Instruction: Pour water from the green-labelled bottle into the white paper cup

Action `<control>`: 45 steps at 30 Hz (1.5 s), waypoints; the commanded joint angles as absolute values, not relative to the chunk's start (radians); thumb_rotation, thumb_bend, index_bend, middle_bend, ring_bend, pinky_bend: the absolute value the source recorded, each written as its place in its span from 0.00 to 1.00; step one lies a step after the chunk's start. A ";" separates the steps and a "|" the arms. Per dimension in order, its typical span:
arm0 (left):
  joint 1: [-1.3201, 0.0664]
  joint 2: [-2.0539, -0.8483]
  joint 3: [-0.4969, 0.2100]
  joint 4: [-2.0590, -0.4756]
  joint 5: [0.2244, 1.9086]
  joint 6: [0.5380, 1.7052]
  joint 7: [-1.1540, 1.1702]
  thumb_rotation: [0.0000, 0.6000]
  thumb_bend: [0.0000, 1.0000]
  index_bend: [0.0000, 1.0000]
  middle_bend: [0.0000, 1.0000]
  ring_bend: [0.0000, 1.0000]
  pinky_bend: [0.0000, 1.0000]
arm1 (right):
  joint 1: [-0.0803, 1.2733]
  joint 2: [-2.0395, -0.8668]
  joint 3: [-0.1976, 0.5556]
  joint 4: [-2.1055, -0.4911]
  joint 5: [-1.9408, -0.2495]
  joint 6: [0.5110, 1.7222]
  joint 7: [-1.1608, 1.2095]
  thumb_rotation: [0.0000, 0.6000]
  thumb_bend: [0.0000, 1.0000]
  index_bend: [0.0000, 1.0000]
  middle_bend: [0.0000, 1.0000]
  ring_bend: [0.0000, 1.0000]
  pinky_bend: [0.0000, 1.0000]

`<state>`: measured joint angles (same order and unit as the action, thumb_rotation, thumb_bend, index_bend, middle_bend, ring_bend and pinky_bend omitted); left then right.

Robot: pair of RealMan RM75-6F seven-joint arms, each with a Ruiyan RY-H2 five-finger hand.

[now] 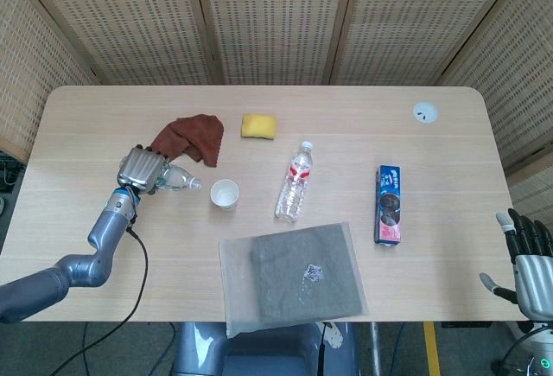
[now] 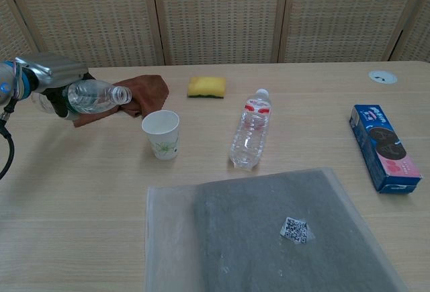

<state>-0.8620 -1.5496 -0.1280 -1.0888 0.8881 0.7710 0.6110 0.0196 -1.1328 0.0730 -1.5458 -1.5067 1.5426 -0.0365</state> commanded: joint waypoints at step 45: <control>-0.930 -1.644 -0.121 -1.040 0.792 0.819 0.782 1.00 0.61 0.69 0.52 0.33 0.35 | 0.023 -1.132 0.076 -1.535 -1.486 1.529 -0.024 1.00 0.00 0.02 0.00 0.00 0.00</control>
<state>-0.9302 -1.6431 -0.1221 -1.0413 0.7925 0.8174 0.7803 0.0228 -1.1322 0.0762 -1.5350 -1.4859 1.5295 -0.0244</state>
